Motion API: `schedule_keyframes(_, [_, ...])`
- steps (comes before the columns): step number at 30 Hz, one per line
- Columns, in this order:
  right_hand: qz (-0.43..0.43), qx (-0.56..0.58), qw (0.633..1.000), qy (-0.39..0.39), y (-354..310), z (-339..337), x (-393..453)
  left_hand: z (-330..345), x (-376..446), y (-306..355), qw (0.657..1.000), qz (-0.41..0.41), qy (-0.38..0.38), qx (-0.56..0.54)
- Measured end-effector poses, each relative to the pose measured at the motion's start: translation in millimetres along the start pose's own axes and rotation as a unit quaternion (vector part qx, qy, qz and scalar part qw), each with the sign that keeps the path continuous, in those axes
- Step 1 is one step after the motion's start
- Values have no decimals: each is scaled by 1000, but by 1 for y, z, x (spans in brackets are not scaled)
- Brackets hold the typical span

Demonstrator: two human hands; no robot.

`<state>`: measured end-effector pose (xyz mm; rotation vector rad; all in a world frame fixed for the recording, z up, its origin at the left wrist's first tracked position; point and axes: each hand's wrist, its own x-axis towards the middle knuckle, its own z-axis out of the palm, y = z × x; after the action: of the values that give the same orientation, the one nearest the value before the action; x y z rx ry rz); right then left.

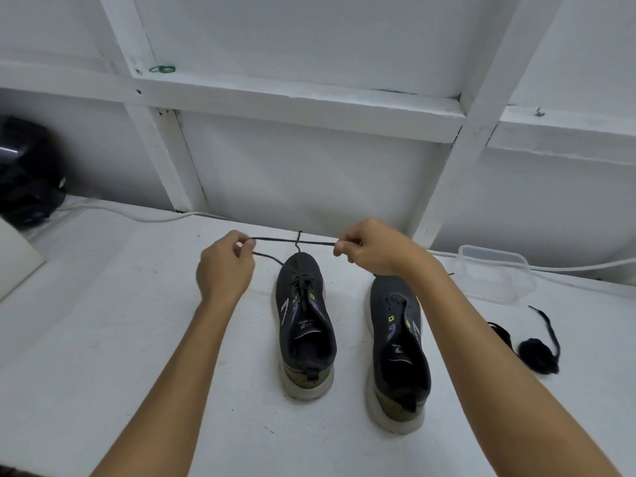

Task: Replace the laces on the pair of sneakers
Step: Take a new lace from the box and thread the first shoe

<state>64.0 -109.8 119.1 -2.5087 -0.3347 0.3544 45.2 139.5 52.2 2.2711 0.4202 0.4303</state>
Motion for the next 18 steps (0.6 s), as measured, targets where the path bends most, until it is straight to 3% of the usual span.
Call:
schedule_keyframes(3, [11, -20, 1000, 3, 2, 5, 3, -3, 2, -8, 998, -34, 18, 46])
schedule_keyframes(5, [10, -25, 1000, 4, -2, 9, 5, -2, 2, -5, 998, 51, -3, 31])
schedule_keyframes(8, [-5, -18, 1000, 2, -11, 13, 7, 3, -7, 12, 971, 205, -117, -42])
schedule_keyframes(10, [-15, -19, 1000, 2, -15, 16, 8, 8, -17, 24, 949, 223, -202, -91])
schedule_keyframes(12, [-21, -24, 999, 6, -17, 19, 9, 13, -24, 31, 945, 184, -245, -115])
schedule_keyframes(14, [-14, -33, 999, 9, -14, 20, 9, 14, -26, 32, 953, 153, -234, -120])
schedule_keyframes(18, [25, -41, 999, -1, -4, 20, 3, 10, -15, 21, 975, 145, -137, -96])
